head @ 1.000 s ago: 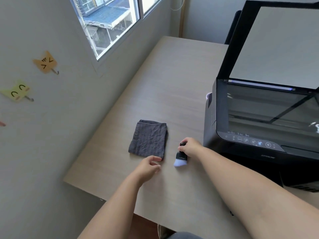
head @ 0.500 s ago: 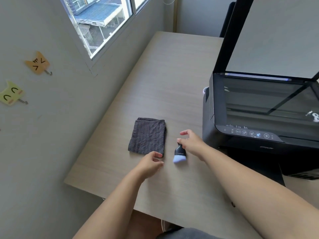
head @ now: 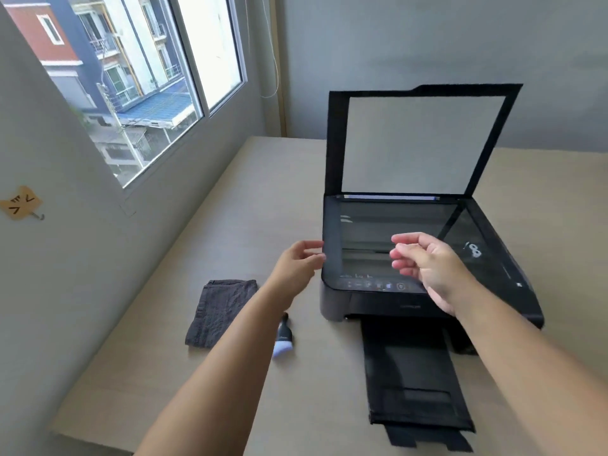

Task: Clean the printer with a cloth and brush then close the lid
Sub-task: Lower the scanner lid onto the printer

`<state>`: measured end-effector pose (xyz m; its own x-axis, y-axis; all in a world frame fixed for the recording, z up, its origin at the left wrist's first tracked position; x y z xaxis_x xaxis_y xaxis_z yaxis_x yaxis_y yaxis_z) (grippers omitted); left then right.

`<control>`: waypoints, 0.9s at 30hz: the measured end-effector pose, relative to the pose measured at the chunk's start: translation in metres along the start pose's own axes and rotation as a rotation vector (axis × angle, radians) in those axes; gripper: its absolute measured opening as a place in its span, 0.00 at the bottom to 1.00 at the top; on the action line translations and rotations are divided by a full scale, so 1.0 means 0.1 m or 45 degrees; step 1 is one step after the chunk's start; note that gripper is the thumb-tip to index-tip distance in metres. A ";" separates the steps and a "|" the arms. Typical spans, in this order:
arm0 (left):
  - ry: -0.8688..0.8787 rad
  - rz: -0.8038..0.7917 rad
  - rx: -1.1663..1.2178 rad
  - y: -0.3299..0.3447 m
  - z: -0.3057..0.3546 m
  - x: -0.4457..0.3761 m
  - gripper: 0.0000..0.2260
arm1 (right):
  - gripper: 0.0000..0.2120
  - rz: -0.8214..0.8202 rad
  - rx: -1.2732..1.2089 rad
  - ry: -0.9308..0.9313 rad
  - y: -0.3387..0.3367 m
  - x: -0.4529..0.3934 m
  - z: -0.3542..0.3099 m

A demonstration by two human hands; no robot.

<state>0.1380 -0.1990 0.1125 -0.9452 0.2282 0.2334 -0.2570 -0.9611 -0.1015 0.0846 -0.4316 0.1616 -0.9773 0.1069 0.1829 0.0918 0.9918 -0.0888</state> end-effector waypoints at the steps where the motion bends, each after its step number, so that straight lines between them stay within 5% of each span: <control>1: 0.030 0.000 0.005 0.10 0.13 -0.04 0.14 | 0.07 0.065 -0.033 0.003 -0.21 -0.04 -0.02; 12: 0.245 0.144 -0.011 0.75 1.29 -0.58 0.12 | 0.07 0.462 -0.399 0.006 -1.85 -0.55 -0.43; 27: 0.273 0.652 -0.257 0.22 2.52 -1.44 0.28 | 0.22 0.516 -0.179 -0.182 -2.11 -1.72 -1.60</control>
<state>0.3188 -0.2918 0.3205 -0.9731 -0.2107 -0.0927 0.2298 -0.9133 -0.3364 0.2637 -0.6483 0.3056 -0.8729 0.4873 0.0228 0.4876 0.8730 0.0103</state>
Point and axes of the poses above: each hand's wrist, its own x-axis away from the middle knuckle, its own y-axis out of the palm, z = x × y, the point moved 6 cm from there along -x, towards the middle knuckle, and after that the axes turned 3 degrees about -z, right-handed, at the moved point
